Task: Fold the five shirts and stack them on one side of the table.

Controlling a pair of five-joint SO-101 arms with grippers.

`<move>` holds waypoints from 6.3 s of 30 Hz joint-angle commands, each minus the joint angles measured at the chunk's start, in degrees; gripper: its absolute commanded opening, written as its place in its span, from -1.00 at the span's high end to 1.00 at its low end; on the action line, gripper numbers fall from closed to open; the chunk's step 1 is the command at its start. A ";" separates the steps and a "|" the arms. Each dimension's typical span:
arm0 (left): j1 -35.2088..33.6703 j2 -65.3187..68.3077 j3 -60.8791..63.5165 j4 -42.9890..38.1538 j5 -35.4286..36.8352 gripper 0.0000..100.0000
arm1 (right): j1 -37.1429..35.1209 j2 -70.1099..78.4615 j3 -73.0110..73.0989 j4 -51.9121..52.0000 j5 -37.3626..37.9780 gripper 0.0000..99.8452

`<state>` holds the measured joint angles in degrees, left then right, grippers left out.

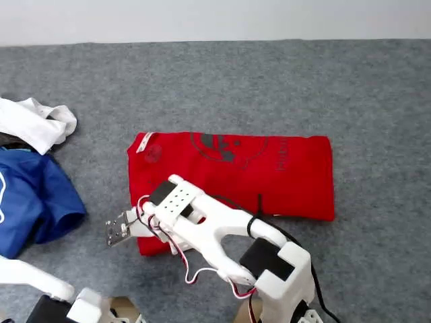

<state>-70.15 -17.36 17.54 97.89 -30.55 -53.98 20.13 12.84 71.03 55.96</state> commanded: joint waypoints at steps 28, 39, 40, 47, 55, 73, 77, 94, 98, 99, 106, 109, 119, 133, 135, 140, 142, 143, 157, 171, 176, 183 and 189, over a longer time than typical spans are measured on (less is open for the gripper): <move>-0.35 -1.93 2.95 -3.16 -0.26 0.89 | 3.21 0.31 -0.79 -2.42 0.26 0.98; -0.35 -1.93 2.95 -3.16 -0.26 0.89 | 8.75 0.57 -12.48 4.44 0.26 0.98; -0.35 -1.93 2.95 -3.16 -0.26 0.89 | 9.10 0.66 -13.19 4.53 0.26 0.98; -0.35 -1.93 2.95 -3.16 -0.26 0.89 | 11.38 0.84 -17.14 4.26 0.09 0.97; -0.26 -1.93 2.95 -3.16 -0.18 0.89 | 13.41 2.68 -23.47 3.91 -3.08 0.97; -0.18 -1.93 2.95 -3.16 -0.09 0.89 | 11.21 12.26 -48.26 23.34 -5.19 0.97; -0.09 -1.93 2.95 -3.16 -0.09 0.89 | 7.60 10.33 -48.26 27.12 -5.19 0.97; -0.18 -1.93 2.95 -2.81 -0.18 0.89 | 3.56 6.90 -48.97 31.16 -5.27 0.97; -0.18 -1.93 2.95 -2.73 -0.18 0.89 | 4.70 7.16 -48.18 31.43 -3.96 0.97; -0.18 -1.93 2.95 -2.46 -0.18 0.89 | 5.23 7.16 -47.82 31.34 -3.78 0.97; 0.09 -1.93 2.95 -1.93 -0.18 0.89 | 12.62 10.51 -48.00 26.68 -3.96 0.97; 0.09 -1.93 2.95 -2.02 -0.18 0.89 | 14.99 12.79 -48.00 23.34 -4.04 0.97; 0.18 -1.93 2.95 -2.11 -0.26 0.89 | 17.19 14.37 -48.09 13.23 -7.21 0.97; 1.23 -1.85 2.95 -2.37 -0.26 0.89 | 24.04 18.77 -48.09 9.36 -9.32 0.94; 2.29 -1.85 2.95 -2.11 -0.26 0.89 | 24.22 20.00 -48.09 9.36 -9.49 0.94; 3.96 -1.85 3.03 -2.20 -0.26 0.89 | 23.96 20.70 -48.09 12.00 -9.76 0.75; 3.96 -1.85 3.03 -2.29 -0.26 0.89 | 24.22 20.70 -48.70 13.14 -12.92 0.58; 3.87 -1.85 3.03 -2.29 -0.26 0.89 | 24.40 20.70 -49.93 14.11 -15.21 0.51; 3.69 -1.93 7.78 -5.01 -0.26 0.89 | 21.58 20.70 -75.96 31.69 -21.27 0.40; 3.43 -2.02 7.52 -5.71 -0.26 0.89 | 14.02 -5.23 -39.30 31.78 -21.01 0.68; 1.41 -1.93 7.52 -8.97 -0.26 0.89 | 11.30 -14.55 -21.63 29.85 -18.11 0.67; -3.43 -1.93 7.52 -12.13 -0.26 0.89 | 8.04 -20.70 -1.76 17.36 -14.51 0.43; -5.98 -1.93 7.87 -12.13 -0.26 0.89 | 9.36 -19.21 1.49 7.78 -14.15 0.41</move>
<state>-74.99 -17.36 25.54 86.64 -30.55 -45.45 2.55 15.03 82.46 41.27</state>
